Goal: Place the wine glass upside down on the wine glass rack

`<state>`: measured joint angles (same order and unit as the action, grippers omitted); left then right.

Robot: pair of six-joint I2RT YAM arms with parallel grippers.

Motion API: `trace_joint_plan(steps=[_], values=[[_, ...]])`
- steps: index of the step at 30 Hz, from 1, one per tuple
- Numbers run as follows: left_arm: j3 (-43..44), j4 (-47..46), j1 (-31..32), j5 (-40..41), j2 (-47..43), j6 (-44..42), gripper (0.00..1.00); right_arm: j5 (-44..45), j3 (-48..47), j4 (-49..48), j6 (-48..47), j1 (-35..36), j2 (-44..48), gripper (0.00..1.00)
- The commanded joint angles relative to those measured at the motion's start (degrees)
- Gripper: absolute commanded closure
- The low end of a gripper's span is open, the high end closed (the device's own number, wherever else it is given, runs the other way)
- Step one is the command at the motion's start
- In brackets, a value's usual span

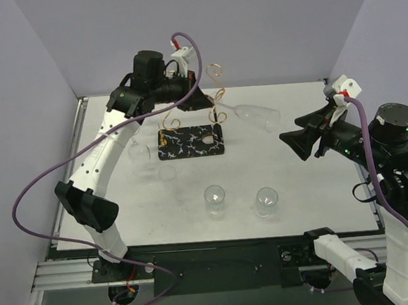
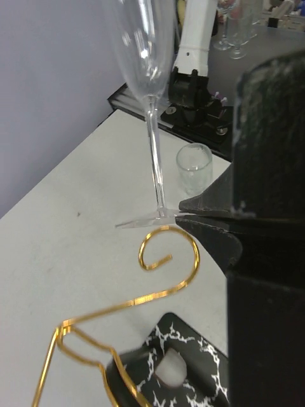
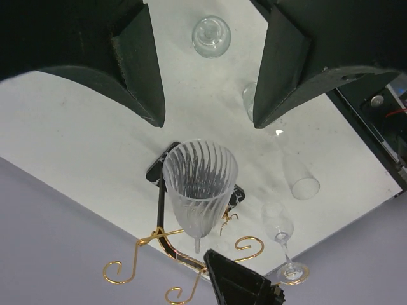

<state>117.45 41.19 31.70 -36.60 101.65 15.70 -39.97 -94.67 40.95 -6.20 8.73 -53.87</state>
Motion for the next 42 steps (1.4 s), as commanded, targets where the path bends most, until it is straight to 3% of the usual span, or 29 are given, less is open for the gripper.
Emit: trace_joint_plan(steps=[1,7,11,19,25,31,42], values=[[1.7,-3.6,-7.4,-2.7,-3.0,2.5,1.00,0.9,-0.1,-1.1,-2.2,0.3,0.8,0.47],[5.0,-3.7,-17.0,-0.3,-2.9,3.2,1.00,2.1,0.6,-0.7,-2.6,0.3,0.5,0.47],[10.1,-1.4,-20.0,13.3,-1.7,0.0,1.00,2.7,1.4,-0.8,-2.8,0.3,0.2,0.47],[22.4,-1.1,-19.7,40.5,4.2,-12.4,1.00,3.0,2.9,-0.8,-2.6,0.3,0.2,0.47],[18.7,-12.2,-15.9,56.4,4.1,-24.8,1.00,3.2,4.1,-0.8,-2.5,0.3,0.3,0.47],[14.7,-26.6,-7.7,70.1,6.6,-44.5,1.00,2.7,4.8,-1.0,-2.0,0.3,0.3,0.47],[15.0,-48.2,1.2,81.0,19.4,-74.9,1.00,4.5,7.1,-1.0,-2.5,0.2,3.7,0.47]])
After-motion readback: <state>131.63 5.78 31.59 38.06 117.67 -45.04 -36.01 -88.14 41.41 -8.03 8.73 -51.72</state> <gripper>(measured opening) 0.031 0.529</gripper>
